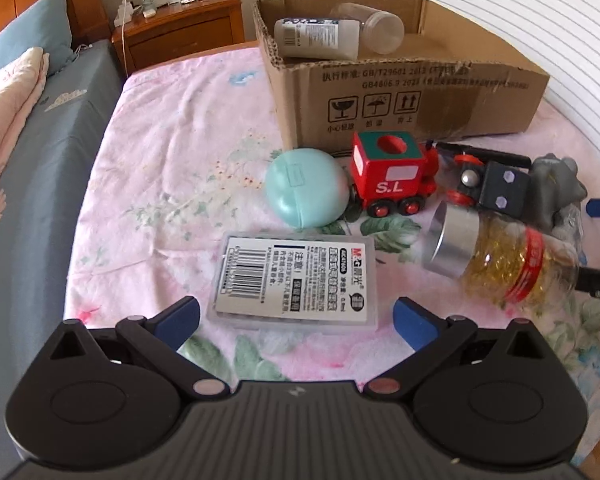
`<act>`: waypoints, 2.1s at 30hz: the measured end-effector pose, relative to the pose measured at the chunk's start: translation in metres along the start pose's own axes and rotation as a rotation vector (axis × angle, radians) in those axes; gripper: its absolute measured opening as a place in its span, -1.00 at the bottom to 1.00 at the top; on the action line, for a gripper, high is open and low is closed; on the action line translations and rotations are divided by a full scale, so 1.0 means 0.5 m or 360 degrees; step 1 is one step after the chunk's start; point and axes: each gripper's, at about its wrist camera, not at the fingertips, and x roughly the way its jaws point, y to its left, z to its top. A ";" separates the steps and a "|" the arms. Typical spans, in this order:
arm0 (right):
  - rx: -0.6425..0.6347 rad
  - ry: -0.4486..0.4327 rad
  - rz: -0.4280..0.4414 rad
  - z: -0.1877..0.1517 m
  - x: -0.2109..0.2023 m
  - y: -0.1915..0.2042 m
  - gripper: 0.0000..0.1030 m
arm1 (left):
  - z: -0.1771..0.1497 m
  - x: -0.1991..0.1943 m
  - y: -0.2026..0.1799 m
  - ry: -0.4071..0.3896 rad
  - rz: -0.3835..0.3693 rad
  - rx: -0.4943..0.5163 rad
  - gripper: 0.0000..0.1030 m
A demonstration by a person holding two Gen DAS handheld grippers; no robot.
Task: Organize rigid objects
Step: 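Grasp the card pack with the left tool while the right tool grasps the correction tape, then carry the card pack and correction tape into the box and release both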
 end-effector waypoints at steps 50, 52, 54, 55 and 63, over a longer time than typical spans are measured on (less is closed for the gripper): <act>0.0192 0.0014 -0.0176 0.025 0.008 0.042 0.80 | 0.010 0.006 -0.001 -0.0159 -0.0043 0.0104 0.73; 0.0190 0.0026 -0.0173 0.021 0.003 0.040 0.80 | 0.011 0.004 -0.001 -0.0154 -0.0055 0.0101 0.72; 0.0188 0.0042 -0.0168 0.016 -0.004 0.037 0.80 | 0.010 0.000 0.001 -0.0145 -0.0080 0.0097 0.72; 0.0188 0.0048 -0.0165 0.013 -0.008 0.035 0.80 | 0.009 -0.002 0.001 -0.0141 -0.0081 0.0103 0.72; 0.0123 0.0075 -0.0187 0.002 -0.044 0.024 0.80 | 0.013 -0.048 0.000 -0.0146 -0.0098 0.0162 0.72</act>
